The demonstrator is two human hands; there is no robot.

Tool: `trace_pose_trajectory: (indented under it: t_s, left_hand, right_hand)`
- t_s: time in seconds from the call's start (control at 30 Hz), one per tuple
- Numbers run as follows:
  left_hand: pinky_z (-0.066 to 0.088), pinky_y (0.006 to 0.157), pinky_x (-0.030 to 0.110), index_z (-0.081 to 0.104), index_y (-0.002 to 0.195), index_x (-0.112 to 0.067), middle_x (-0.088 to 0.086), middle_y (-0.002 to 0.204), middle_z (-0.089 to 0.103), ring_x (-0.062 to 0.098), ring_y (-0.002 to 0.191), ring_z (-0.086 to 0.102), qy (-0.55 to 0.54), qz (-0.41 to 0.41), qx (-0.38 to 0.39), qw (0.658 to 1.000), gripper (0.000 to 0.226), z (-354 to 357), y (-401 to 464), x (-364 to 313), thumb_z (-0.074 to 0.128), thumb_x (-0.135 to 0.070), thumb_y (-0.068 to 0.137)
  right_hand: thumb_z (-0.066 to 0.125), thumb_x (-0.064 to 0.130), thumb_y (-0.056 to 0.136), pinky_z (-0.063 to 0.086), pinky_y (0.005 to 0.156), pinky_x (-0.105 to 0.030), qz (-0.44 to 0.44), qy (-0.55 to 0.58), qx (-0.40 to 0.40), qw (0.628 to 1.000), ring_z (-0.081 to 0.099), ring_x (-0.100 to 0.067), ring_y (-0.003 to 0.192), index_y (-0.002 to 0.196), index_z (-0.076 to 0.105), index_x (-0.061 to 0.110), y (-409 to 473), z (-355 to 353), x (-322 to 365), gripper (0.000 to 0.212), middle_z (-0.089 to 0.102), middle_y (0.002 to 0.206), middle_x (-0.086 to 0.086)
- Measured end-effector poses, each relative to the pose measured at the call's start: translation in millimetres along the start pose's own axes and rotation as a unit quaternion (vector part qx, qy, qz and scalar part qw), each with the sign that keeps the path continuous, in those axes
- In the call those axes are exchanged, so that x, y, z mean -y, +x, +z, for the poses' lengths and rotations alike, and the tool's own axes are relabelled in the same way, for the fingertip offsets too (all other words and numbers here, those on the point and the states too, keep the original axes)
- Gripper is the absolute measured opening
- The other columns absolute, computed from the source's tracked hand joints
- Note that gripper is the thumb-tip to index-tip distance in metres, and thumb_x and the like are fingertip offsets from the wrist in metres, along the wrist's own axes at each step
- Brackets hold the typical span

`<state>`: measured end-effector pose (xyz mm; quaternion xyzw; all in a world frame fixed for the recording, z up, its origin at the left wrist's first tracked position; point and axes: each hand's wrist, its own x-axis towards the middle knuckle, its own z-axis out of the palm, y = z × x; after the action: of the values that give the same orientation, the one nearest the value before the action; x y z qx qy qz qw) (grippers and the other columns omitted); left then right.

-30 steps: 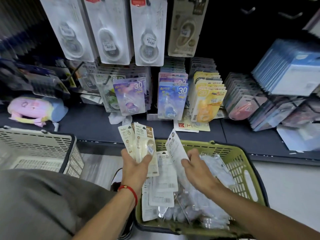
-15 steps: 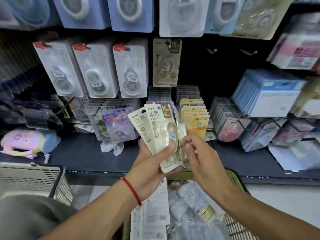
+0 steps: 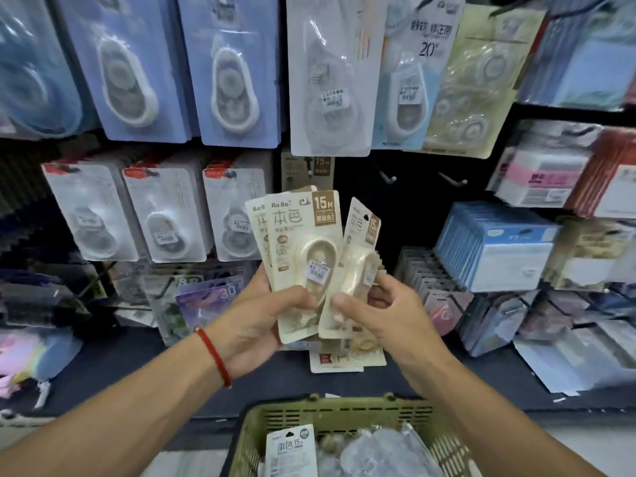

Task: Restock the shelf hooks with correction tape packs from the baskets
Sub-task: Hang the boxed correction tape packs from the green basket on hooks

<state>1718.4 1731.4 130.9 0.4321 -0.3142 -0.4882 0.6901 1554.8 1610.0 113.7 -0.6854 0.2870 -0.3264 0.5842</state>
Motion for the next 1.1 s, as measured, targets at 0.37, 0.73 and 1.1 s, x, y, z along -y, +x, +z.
trace_pose_trajectory:
  t_s: [0.37,0.73,1.1]
  left_hand:
    - [0.063,0.055,0.045,0.060,0.121,-0.041,-0.001,0.113,0.079,0.035,0.096,0.079,0.080,0.146,-0.205,0.965,0.063,-37.6,-20.9,-32.5,0.077,-0.012,0.067]
    - [0.064,0.063,0.055,0.059,0.125,-0.037,-0.006,0.112,0.078,0.029,0.097,0.079,0.060,0.189,-0.257,0.946,0.068,-53.7,-27.8,-39.7,0.071,-0.005,0.066]
    - [0.064,0.062,0.055,0.063,0.115,-0.038,-0.003,0.110,0.078,0.033,0.096,0.079,0.037,0.189,-0.249,0.949,0.060,-52.8,-20.2,-36.0,0.071,-0.004,0.066]
  right_hand:
    - [0.075,0.064,0.086,0.064,0.088,-0.034,-0.135,-0.005,0.012,0.991,0.073,-0.011,0.112,0.124,0.052,0.046,23.5,23.4,11.2,0.048,0.072,0.122,0.012]
    - [0.074,0.050,0.094,0.060,0.074,-0.023,-0.148,0.004,-0.046,0.988,0.075,-0.008,0.104,0.119,0.058,0.045,45.5,51.2,24.1,0.030,0.075,0.116,0.016]
    - [0.060,0.033,0.105,0.064,0.080,-0.052,-0.103,-0.064,-0.098,0.988,0.075,-0.018,0.097,0.106,0.061,0.040,81.1,66.7,-13.2,0.008,0.074,0.107,0.007]
